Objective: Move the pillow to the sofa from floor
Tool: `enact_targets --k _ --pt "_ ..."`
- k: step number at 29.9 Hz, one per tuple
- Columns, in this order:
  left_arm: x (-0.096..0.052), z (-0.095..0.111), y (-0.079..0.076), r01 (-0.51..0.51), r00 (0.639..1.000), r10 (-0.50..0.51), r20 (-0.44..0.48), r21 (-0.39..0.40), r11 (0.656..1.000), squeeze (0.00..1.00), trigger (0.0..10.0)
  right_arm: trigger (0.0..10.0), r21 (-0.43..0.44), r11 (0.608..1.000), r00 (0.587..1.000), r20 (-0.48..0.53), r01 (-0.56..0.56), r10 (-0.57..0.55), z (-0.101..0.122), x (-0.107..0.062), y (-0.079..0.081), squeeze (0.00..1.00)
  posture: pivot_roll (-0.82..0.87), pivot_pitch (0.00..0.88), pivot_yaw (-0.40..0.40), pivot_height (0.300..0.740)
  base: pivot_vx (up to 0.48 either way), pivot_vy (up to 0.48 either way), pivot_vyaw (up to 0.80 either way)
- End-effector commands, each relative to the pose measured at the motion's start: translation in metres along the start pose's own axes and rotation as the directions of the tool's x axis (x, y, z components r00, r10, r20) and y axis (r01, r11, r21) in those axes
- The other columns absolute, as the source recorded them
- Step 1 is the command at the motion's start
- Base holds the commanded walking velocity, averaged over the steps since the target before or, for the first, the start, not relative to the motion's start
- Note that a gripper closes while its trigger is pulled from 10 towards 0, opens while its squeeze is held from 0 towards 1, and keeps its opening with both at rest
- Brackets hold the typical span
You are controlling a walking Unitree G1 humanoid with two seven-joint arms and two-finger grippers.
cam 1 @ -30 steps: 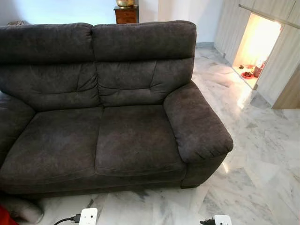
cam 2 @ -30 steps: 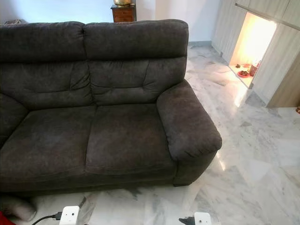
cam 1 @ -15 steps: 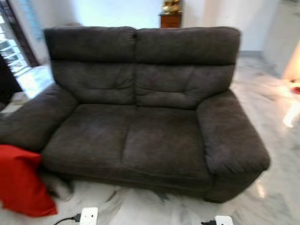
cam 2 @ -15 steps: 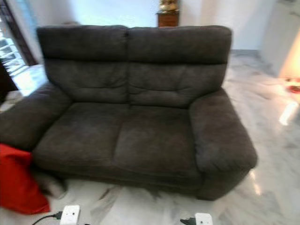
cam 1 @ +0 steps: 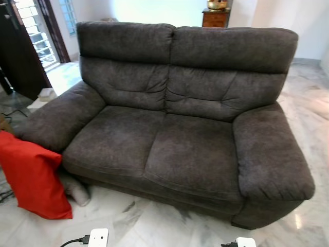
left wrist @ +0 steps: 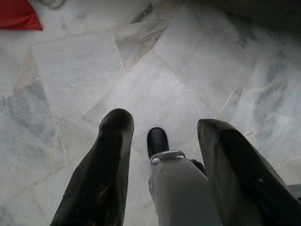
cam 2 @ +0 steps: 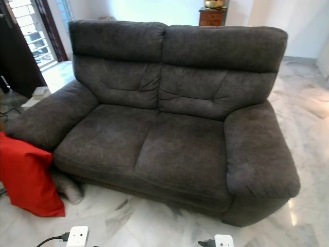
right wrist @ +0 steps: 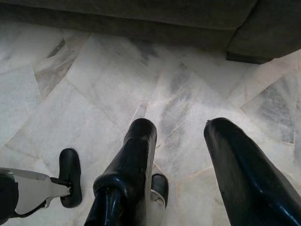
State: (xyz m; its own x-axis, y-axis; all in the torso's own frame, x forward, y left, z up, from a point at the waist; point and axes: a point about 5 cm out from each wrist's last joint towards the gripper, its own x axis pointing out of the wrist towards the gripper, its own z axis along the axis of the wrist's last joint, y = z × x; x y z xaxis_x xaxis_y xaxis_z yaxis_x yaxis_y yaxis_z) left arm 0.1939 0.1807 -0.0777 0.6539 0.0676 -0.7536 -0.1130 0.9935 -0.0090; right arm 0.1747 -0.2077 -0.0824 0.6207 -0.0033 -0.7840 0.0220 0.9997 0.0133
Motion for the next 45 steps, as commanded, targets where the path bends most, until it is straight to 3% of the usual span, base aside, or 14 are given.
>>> enact_targets --k 1,17,45 --pt "-0.0139 -0.0159 0.0729 -0.125 0.989 0.125 -0.084 0.015 0.992 0.0 10.0 10.0 0.267 0.96 0.996 -0.011 -0.085 0.091 0.0165 0.01 0.0342 0.0 0.13 0.0 -0.01 0.74 0.0 0.0 0.0" --pt "-0.0115 -0.0136 0.0669 -0.124 0.988 0.125 -0.088 0.008 0.992 0.0 10.0 10.0 0.253 0.964 0.996 -0.018 -0.084 0.092 0.0174 0.0101 0.0319 0.0 0.14 0.0 -0.029 0.74 0.0 0.037 0.0" --pt "-0.0125 -0.0149 0.0696 -0.126 0.988 0.126 -0.091 0.011 0.992 0.0 10.0 10.0 0.256 0.962 0.995 -0.02 -0.092 0.101 0.0161 0.0098 0.033 0.0 0.15 0.0 -0.032 0.74 0.0 0.48 0.0"
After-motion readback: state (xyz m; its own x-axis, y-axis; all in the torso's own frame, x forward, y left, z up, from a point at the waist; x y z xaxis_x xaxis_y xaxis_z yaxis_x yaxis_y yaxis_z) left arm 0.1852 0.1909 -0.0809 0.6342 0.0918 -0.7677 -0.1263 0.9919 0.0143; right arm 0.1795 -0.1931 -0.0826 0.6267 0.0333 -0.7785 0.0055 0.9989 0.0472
